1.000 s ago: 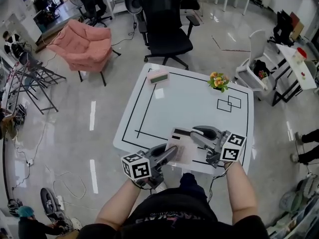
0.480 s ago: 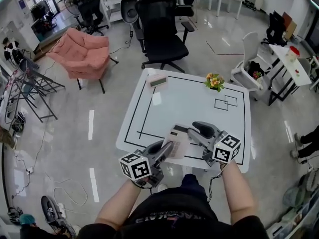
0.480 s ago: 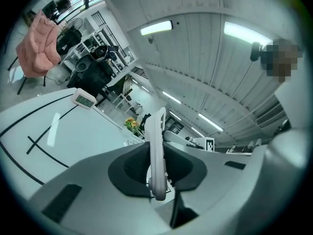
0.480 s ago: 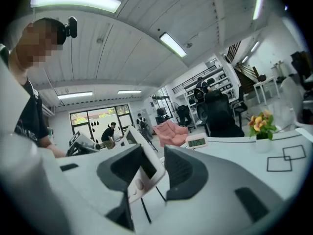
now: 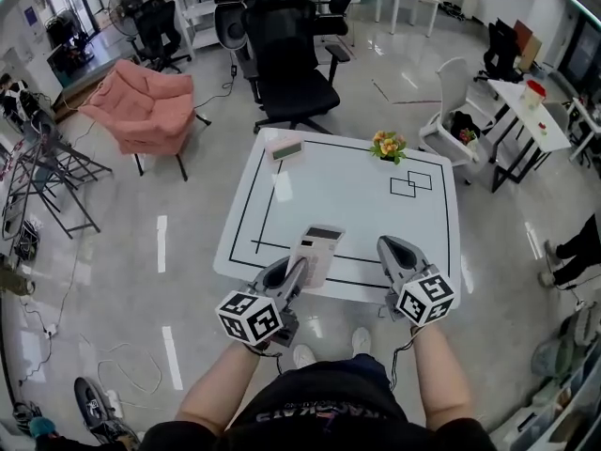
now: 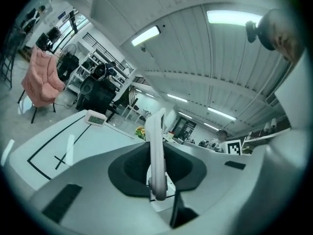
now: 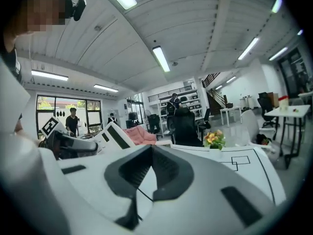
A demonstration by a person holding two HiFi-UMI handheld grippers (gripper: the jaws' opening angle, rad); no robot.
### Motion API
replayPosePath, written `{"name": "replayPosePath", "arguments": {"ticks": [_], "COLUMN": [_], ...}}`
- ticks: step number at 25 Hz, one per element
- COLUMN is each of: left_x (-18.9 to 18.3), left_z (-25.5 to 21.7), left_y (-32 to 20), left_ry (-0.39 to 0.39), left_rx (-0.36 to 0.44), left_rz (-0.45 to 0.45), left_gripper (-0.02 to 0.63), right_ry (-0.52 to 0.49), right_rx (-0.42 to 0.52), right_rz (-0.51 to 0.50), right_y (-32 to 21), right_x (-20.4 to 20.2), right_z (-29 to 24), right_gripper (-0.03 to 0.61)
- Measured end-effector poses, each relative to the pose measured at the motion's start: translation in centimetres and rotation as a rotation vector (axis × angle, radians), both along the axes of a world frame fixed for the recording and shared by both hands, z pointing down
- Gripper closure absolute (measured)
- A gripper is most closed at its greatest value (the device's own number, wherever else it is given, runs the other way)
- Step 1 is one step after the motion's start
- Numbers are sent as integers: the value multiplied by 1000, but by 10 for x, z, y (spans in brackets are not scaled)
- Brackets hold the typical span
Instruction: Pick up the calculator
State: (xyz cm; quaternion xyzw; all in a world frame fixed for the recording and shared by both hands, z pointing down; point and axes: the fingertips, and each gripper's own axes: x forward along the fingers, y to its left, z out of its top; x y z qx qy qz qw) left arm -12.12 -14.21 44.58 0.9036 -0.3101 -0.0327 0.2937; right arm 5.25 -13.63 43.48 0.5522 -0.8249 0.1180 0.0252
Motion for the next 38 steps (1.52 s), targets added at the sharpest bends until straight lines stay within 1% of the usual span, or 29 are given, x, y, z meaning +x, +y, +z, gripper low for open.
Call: {"name": "replayPosePath", "arguments": {"ticks": [4,6,9,18,25,31,38], "left_x": [-3,-1,10,68,102,119,126], "left_z": [-13,-18,-21,-16,-10,-6,-3], "left_y": [9,16,33,113,175,204,216], "left_ry": [-80,-105,-129,-151,-170,-178,-188], "left_rx": [86,114,133,101,106,107,110], "left_rz": [-75,-110,-148,-212,-253,-279,-287], "left_gripper": [546,546,546,546,546,546,546], "right_ry": [69,79,73,9,14,6,-9], "right_rx": [44,55,66,52,57,48,59], "right_rz": [3,-2,-23,-108,-174,-208,-224], "right_y": [18,27,45,122,176,201,211], "right_x": [-4,-4,2,44,66,80,84], "right_z": [-13,-17,-22,-19,-13,-6,-3], "right_gripper": [577,577,577,577,577,577,577]}}
